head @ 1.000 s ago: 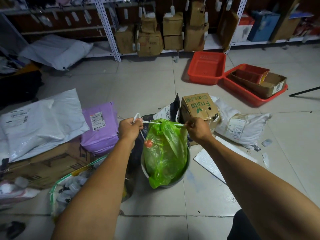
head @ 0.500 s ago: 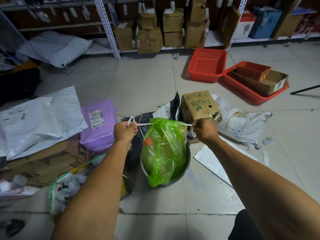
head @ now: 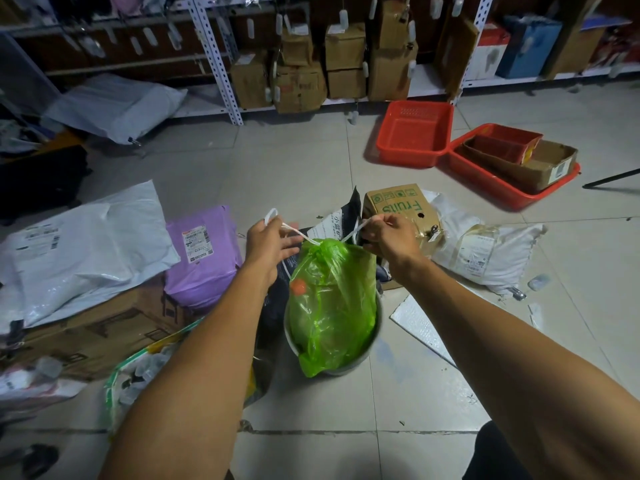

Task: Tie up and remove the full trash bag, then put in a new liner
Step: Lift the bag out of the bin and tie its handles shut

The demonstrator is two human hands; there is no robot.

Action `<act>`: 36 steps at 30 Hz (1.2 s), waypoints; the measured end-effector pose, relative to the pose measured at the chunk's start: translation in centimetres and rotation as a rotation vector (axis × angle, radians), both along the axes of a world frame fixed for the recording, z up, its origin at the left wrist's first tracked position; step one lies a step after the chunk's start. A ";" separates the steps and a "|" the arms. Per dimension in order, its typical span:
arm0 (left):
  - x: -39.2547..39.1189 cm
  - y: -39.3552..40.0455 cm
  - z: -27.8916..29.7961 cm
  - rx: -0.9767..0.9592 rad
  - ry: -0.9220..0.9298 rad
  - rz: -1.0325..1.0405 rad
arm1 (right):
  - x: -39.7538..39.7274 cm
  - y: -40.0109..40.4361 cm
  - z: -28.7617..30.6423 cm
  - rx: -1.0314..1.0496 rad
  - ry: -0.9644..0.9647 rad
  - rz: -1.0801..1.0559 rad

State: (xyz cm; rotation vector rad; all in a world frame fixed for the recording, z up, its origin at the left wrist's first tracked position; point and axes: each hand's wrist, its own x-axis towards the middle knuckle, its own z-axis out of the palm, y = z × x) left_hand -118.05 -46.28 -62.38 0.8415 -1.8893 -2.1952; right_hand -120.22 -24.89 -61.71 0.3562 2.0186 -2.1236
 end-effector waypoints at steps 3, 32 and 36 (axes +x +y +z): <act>-0.5 1.3 0.5 0.015 -0.041 -0.080 | 0.0 -0.9 0.6 -0.077 -0.014 0.059; 0.0 1.9 -4.1 -0.550 -0.006 -0.415 | -1.1 0.1 -5.3 0.727 0.093 0.234; -0.5 2.5 -4.7 -0.524 -0.029 -0.350 | -2.0 -0.6 -5.8 0.854 0.140 0.312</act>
